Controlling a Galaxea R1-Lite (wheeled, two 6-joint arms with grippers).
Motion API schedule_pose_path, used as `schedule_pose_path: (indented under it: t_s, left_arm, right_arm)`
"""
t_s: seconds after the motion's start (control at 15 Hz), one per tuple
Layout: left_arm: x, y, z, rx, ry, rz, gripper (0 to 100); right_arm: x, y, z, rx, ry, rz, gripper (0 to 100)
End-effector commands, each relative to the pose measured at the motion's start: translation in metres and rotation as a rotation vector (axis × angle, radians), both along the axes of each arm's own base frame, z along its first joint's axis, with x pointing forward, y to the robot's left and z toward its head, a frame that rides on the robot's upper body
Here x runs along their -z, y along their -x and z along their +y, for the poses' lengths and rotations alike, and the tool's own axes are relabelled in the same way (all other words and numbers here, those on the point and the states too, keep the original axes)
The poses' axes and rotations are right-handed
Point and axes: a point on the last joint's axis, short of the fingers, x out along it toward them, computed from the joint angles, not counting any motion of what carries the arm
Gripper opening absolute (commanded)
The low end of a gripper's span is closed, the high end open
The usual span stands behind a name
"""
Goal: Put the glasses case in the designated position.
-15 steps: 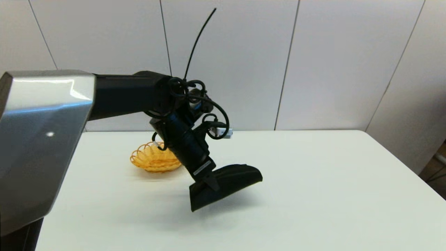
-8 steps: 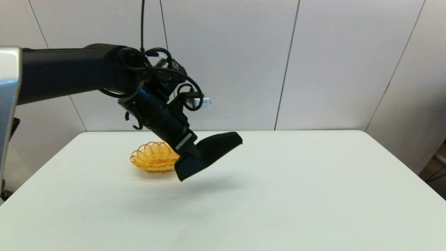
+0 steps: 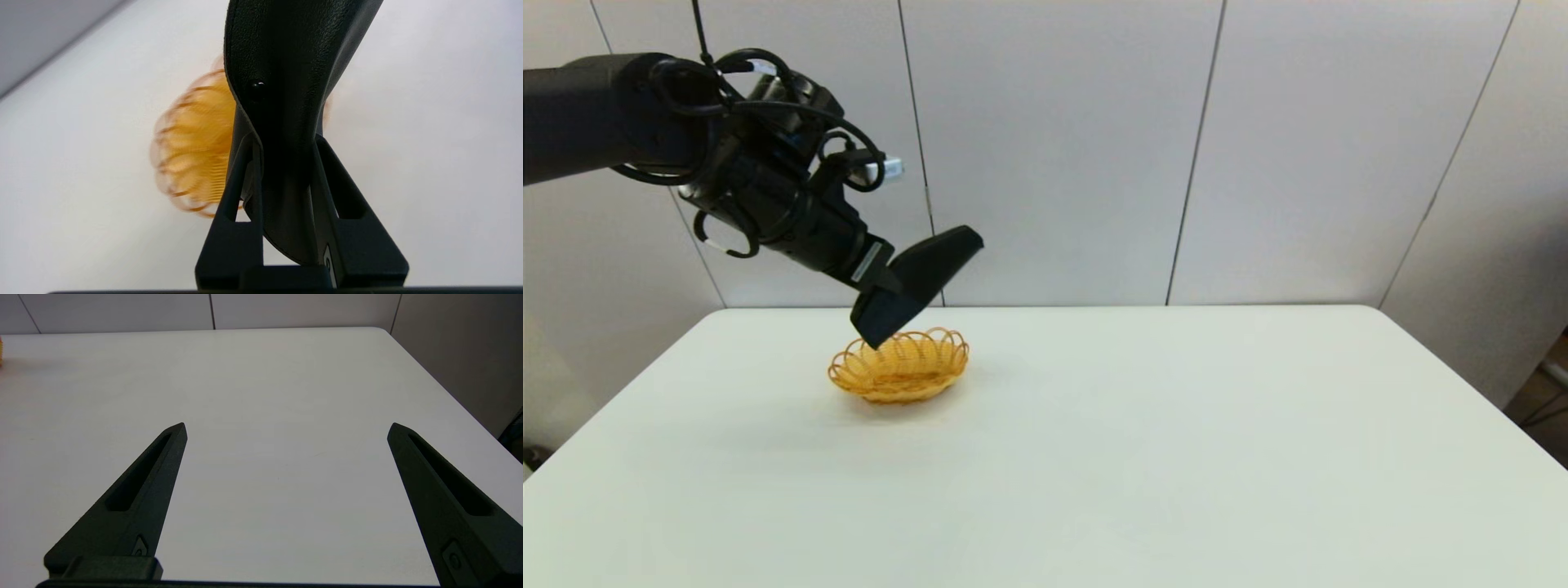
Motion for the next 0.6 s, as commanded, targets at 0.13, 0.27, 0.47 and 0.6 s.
schedule_pose_path:
  t_s: [0.13, 0.27, 0.47, 0.6]
  left_arm:
    - [-0.005, -0.01, 0.026, -0.275, -0.03, -0.076, 0]
    - [0.0, -0.017, 0.027, -0.397, -0.038, -0.116, 0]
    - [0.01, -0.024, 0.031, -0.519, -0.091, -0.117, 0]
    - [0.012, -0.025, 0.039, -0.544, -0.111, -0.101, 0]
  right_arm:
    - [0.0, 0.0, 0.0, 0.0, 0.0, 0.0, 100]
    - [0.0, 0.0, 0.0, -0.001, 0.0, 0.0, 100]
    - [0.0, 0.0, 0.0, 0.0, 0.0, 0.0, 100]
    - [0.0, 0.0, 0.0, 0.0, 0.0, 0.0, 100]
